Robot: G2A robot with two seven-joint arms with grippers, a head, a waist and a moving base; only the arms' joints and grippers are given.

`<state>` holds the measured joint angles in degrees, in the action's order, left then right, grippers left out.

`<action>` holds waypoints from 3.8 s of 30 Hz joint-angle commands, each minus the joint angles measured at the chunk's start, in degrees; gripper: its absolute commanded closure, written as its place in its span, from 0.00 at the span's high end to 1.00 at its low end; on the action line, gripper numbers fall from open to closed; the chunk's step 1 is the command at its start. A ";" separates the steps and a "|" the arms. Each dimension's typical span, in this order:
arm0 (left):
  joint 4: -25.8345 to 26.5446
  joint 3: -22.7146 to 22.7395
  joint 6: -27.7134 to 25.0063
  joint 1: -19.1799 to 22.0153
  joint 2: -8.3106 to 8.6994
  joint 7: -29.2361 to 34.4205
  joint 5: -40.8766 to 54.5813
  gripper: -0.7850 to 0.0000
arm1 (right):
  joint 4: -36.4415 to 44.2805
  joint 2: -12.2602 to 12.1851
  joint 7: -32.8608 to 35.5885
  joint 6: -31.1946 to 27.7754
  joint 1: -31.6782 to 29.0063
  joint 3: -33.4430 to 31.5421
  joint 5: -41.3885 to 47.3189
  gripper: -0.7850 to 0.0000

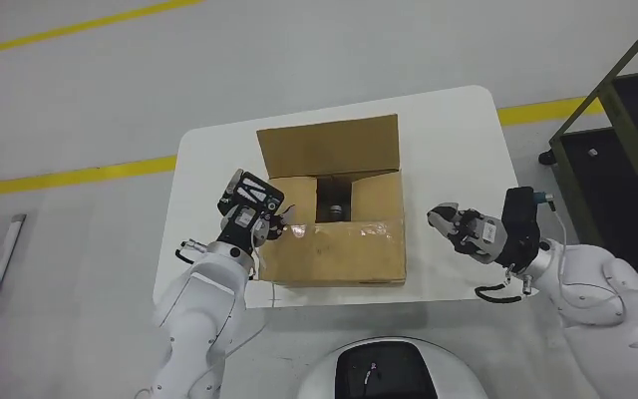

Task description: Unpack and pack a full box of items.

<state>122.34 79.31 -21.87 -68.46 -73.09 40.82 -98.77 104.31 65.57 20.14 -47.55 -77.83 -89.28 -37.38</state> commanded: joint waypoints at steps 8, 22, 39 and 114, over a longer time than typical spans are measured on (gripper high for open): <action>0.00 0.00 0.00 0.00 0.00 0.00 0.00 1.00 | -1.92 -1.06 16.00 6.80 6.93 2.54 13.44 0.00; 0.00 0.00 0.00 0.00 0.00 0.00 0.00 1.00 | -8.04 -2.35 37.35 9.37 18.09 7.94 25.52 0.00; 0.00 0.00 0.00 0.00 0.00 0.00 0.00 1.00 | -8.18 -2.94 39.08 11.10 19.83 9.03 24.06 0.11; 0.00 0.00 0.00 0.00 0.00 0.00 0.00 1.00 | -20.31 -8.17 50.58 14.71 34.51 32.28 44.89 0.22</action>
<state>122.34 79.31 -21.87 -68.46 -73.09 40.82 -98.77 84.01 57.33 70.86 -32.94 -43.48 -57.25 7.61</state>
